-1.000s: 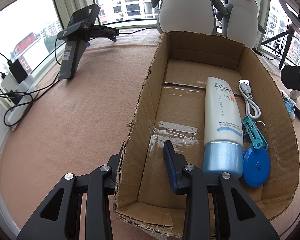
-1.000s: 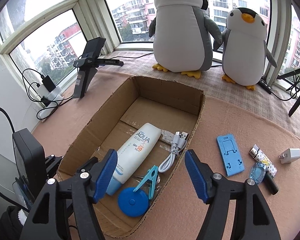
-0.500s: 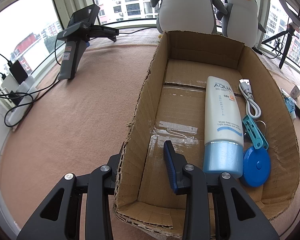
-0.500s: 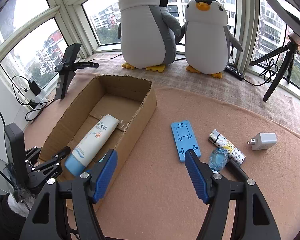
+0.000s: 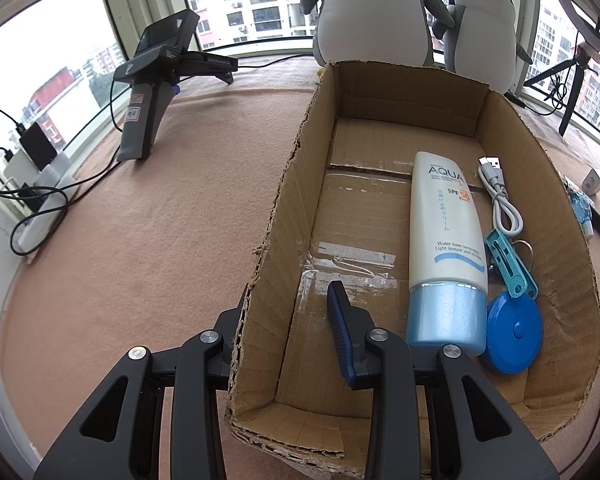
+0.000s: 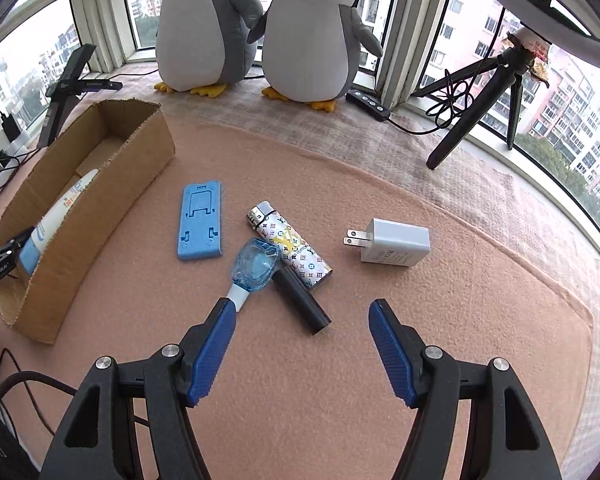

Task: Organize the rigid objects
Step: 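Move the right gripper to the black cylinder and grasp it, then carry the black cylinder into the box and release it, then move the right gripper to the blue sanitizer bottle and grasp it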

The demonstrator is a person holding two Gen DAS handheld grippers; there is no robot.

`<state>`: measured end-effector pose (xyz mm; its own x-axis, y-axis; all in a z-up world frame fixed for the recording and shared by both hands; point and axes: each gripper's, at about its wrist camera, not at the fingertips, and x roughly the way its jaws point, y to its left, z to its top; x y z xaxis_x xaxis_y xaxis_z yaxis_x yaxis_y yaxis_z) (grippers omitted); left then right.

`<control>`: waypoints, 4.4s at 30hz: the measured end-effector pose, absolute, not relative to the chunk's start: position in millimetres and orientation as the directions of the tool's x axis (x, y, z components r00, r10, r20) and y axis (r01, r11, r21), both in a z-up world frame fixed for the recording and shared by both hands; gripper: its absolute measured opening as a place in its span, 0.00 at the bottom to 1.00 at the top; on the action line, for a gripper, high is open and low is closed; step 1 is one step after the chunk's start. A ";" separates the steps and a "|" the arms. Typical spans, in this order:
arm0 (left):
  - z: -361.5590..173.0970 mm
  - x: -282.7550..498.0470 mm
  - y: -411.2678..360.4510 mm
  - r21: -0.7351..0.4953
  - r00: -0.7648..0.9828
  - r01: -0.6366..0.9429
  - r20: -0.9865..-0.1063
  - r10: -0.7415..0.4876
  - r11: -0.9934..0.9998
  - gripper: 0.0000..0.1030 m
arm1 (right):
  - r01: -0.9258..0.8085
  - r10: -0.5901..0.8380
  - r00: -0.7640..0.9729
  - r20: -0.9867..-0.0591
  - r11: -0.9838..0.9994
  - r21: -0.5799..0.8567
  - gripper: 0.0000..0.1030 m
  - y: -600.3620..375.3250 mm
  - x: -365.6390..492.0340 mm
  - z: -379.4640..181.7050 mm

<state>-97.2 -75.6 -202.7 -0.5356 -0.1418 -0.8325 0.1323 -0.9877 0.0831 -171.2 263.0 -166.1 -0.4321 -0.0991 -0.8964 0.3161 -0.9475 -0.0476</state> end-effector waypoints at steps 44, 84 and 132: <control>-202.7 -96.1 -73.8 0.083 -0.538 0.133 -0.831 -0.142 -0.988 0.31 | 0.252 -0.174 -0.325 -0.930 -0.963 0.092 0.14 262.3 -172.3 -188.3; -204.4 -96.2 -71.9 0.080 -0.540 0.135 -0.830 -0.141 -0.988 0.31 | 0.427 -0.400 -0.407 -0.822 -0.878 0.216 0.14 79.1 -177.8 -142.2; -204.5 -96.9 -71.5 0.079 -0.543 0.136 -0.828 -0.141 -0.988 0.31 | 0.089 -0.123 -0.482 -0.867 -0.992 0.091 0.62 230.8 -175.8 -173.1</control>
